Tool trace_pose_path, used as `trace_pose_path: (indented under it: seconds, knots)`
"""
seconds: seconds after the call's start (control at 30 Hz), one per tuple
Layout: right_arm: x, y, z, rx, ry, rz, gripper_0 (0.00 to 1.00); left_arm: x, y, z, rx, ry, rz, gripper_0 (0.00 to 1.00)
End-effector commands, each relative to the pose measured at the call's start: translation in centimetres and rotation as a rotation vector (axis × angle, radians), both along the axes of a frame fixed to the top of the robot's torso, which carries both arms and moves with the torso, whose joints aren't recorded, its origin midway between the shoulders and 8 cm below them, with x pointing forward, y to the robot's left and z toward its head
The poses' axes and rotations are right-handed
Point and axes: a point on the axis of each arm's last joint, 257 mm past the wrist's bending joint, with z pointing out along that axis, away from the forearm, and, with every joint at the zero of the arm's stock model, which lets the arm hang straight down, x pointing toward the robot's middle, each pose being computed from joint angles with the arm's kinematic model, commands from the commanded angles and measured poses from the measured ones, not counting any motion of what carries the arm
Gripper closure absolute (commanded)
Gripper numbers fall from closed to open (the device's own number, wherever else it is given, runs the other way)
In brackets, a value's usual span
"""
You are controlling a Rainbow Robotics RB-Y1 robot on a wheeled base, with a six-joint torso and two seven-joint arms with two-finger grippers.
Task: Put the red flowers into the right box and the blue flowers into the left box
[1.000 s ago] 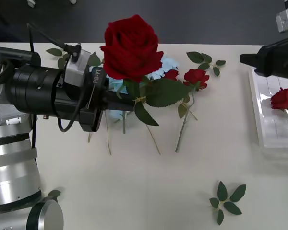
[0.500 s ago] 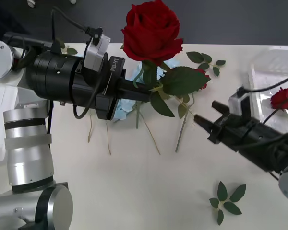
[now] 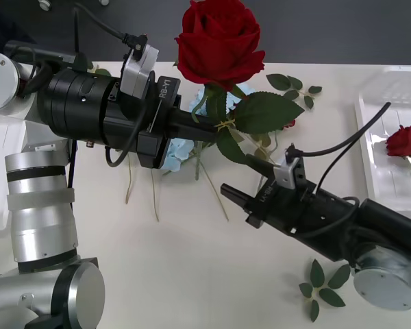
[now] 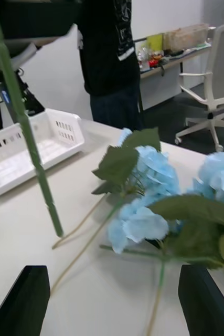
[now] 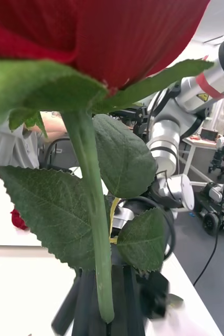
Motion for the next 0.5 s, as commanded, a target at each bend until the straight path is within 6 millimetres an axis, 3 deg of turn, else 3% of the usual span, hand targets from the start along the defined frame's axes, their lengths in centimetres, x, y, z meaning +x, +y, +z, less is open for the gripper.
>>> trace_pose_path:
  seconds: [0.03, 0.23, 0.3, 0.5]
  knots:
    - [-1.1, 3.2, 3.7, 0.038, -0.091, 0.068, 0.28, -0.9, -0.7, 0.9, -0.003, -0.071, -0.038, 1.00]
    - [-2.1, 7.4, 6.4, 0.109, -0.113, 0.140, 0.28, -0.9, -0.7, 0.9, -0.003, -0.071, -0.038, 1.00]
    - [-2.5, 8.6, 6.4, 0.110, -0.095, 0.164, 0.28, -0.9, -0.7, 0.9, -0.003, -0.071, -0.038, 1.00]
    - [-2.8, 9.7, 6.3, 0.115, -0.075, 0.181, 0.28, -0.9, -0.7, 0.9, -0.003, -0.071, -0.038, 1.00]
